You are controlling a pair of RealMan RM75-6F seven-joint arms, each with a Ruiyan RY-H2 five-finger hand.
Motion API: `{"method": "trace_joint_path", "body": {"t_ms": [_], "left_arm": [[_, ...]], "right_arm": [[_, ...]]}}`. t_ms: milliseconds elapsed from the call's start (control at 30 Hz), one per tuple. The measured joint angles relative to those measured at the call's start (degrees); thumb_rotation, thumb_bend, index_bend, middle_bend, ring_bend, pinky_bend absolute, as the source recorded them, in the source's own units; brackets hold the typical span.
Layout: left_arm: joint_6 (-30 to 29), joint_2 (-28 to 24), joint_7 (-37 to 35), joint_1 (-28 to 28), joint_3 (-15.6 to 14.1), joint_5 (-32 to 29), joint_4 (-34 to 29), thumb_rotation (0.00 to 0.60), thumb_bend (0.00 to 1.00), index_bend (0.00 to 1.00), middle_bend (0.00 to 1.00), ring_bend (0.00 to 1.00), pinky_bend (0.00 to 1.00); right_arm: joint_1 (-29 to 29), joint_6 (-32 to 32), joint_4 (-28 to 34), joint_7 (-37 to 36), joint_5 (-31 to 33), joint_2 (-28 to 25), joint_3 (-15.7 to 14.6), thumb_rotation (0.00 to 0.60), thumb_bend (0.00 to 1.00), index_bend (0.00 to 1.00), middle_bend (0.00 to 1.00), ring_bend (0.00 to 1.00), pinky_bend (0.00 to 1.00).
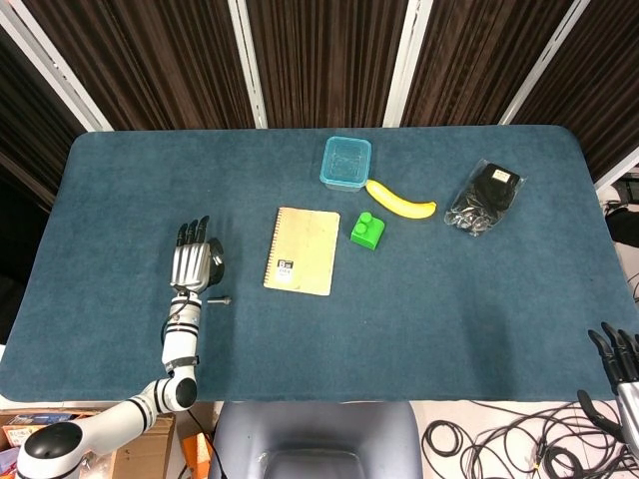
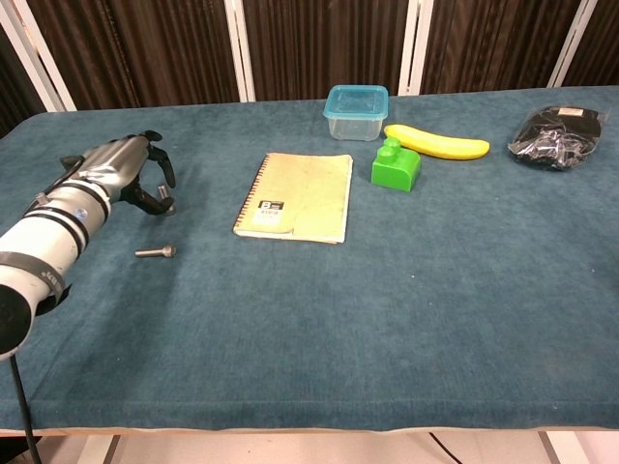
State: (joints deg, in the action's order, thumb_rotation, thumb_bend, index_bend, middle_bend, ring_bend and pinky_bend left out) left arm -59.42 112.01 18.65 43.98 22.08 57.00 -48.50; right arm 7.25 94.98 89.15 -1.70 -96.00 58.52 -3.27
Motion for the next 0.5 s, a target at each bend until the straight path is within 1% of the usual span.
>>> {"method": "trace_joint_path", "body": {"t_ms": [67, 200, 267, 367, 433, 500], "left_arm": [[-0.1, 0.0, -0.3, 0.1, 0.0, 0.1, 0.1, 0.600, 0.34, 0.43, 0.05, 0.00, 0.00], [-0.4, -0.1, -0.9, 0.0, -0.1, 0.6, -0.3, 0.600, 0.34, 0.32, 0.05, 0.00, 0.00], [-0.9, -0.4, -1.5, -0.2, -0.3, 1.2, -1.3, 0.600, 0.34, 0.30, 0.04, 0.00, 0.00], [-2.6, -1.5, -2.6, -1.0, -1.0, 2.9, -4.4, 0.600, 0.34, 0.30, 0.04, 0.00, 0.00], [-4.1, -2.6, -3.2, -1.9, -1.8, 4.4, -7.4, 0.600, 0.35, 0.33, 0.03, 0.00, 0.00], [-6.1, -4.6, -3.7, -3.3, -3.1, 6.4, -11.9, 0.600, 0.35, 0.37, 0.03, 0.00, 0.00]], "right_arm": [[0.0, 0.0, 0.0, -0.1, 0.0, 0.0, 0.0, 0.600, 0.29, 0.00, 0.00, 0.00, 0.04], [0.0, 0.0, 0.0, -0.2, 0.0, 0.0, 0.0, 0.600, 0.29, 0.00, 0.00, 0.00, 0.04], [0.0, 0.1, 0.0, -0.3, 0.1, -0.1, 0.0, 0.600, 0.29, 0.00, 0.00, 0.00, 0.04], [0.1, 0.3, -0.1, -0.8, 0.0, -0.2, 0.1, 0.600, 0.29, 0.00, 0.00, 0.00, 0.04], [0.1, 0.3, -0.2, -1.2, 0.2, -0.4, 0.1, 0.600, 0.29, 0.00, 0.00, 0.00, 0.04], [0.1, 0.4, -0.2, -1.6, 0.3, -0.5, 0.2, 0.600, 0.29, 0.00, 0.00, 0.00, 0.04]]}}
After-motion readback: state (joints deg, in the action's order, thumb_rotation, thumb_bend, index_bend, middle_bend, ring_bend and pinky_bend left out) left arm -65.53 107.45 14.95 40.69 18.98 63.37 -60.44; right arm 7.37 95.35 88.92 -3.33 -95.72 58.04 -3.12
